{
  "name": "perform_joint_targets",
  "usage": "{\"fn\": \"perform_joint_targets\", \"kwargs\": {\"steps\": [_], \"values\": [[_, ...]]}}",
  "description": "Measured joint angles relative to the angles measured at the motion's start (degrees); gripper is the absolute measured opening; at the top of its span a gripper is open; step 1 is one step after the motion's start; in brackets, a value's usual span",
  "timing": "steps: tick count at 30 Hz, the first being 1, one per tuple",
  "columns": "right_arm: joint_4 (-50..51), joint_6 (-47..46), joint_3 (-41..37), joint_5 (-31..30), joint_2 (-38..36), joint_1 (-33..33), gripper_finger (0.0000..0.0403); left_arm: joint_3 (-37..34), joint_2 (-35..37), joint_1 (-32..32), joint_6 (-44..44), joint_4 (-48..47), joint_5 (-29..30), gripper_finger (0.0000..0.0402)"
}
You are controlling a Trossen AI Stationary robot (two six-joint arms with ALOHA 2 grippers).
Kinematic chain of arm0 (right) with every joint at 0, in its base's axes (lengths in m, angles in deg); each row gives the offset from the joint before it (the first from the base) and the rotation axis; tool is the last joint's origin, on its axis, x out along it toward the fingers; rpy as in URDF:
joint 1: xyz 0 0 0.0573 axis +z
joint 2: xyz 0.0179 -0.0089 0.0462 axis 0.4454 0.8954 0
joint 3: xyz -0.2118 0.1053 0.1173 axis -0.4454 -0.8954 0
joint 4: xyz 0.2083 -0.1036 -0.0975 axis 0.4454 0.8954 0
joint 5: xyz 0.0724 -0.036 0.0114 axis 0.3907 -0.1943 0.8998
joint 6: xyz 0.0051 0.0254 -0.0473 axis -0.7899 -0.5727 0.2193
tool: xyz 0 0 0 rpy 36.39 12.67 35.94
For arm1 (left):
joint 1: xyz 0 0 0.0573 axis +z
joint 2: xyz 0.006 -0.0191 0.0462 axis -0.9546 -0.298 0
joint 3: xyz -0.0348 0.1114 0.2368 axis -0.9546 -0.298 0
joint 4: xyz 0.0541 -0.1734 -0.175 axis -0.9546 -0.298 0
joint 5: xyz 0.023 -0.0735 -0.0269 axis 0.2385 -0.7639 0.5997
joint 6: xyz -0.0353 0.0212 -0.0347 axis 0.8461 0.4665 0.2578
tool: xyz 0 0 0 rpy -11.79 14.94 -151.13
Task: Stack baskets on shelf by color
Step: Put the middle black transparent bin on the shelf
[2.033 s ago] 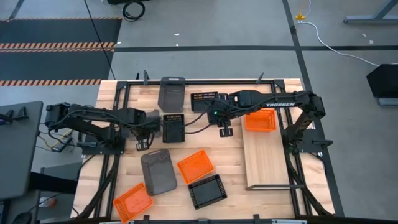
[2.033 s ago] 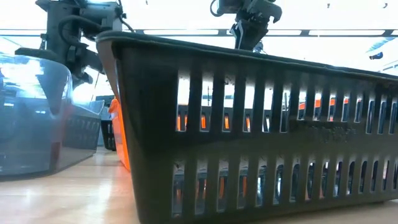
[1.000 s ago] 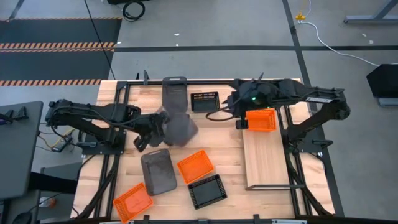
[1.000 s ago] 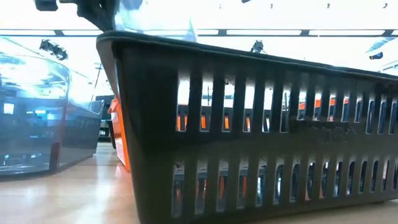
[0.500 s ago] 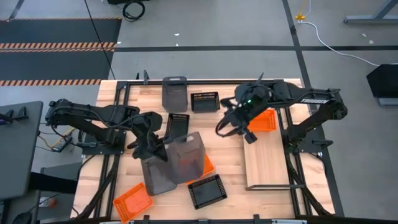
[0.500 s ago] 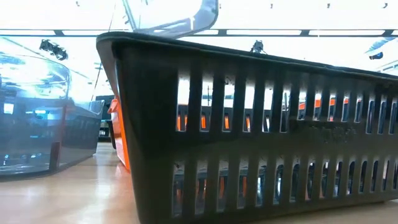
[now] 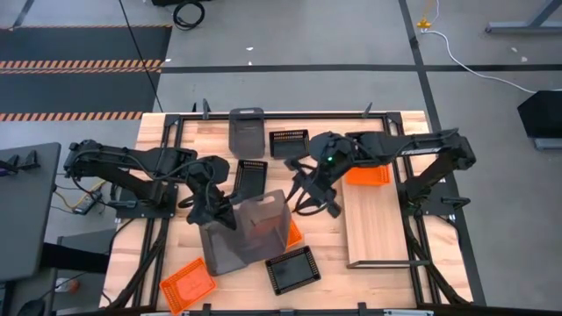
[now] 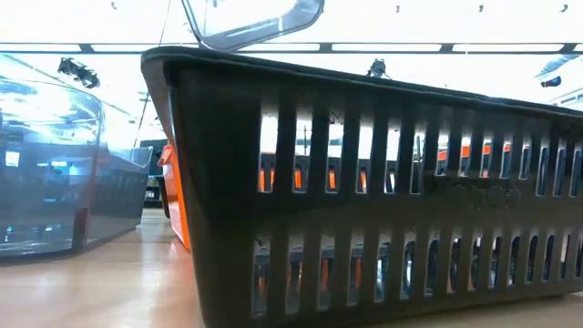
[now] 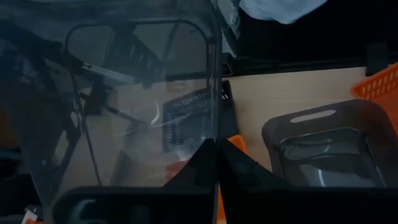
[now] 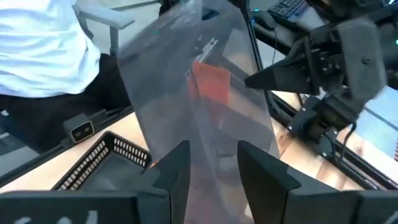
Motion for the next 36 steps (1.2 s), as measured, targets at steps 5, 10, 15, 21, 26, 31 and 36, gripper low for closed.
{"fn": "perform_joint_targets", "kwargs": {"steps": [5, 10, 15, 21, 26, 31, 36], "values": [[-2.1, 0.0, 0.0, 3.2, 3.9, 1.4, 0.0140, 0.0, 0.0, 0.0, -0.5, 0.0, -0.9, 0.0010], [-4.9, 0.0, 0.0, 6.0, 6.6, 2.5, 0.0140, 0.0, 0.0, 0.0, -0.2, -0.1, -0.9, 0.0010], [-7.6, 0.0, 0.0, 6.3, 7.6, 3.3, 0.0140, 0.0, 0.0, 0.0, -0.2, -0.2, -2.3, 0.0010], [-9.2, -0.3, 0.0, 8.8, 8.5, 3.7, 0.0130, 0.0, 0.0, 0.0, -0.6, -0.2, -2.5, 0.0011], [-7.8, -0.5, 0.0, 11.1, 9.5, 3.7, 0.0083, 0.0, 0.0, 0.0, -0.7, -0.2, -2.5, 0.0011], [-6.8, -0.4, 0.0, 14.8, 10.1, 3.7, 0.0014, 0.0, 0.0, 0.4, -0.7, 0.3, -2.2, 0.0011], [-6.2, -0.4, 0.0, 14.7, 10.4, 3.7, 0.0016, 0.0, 0.0, 1.4, -0.1, 0.2, -2.2, 0.0011]]}}
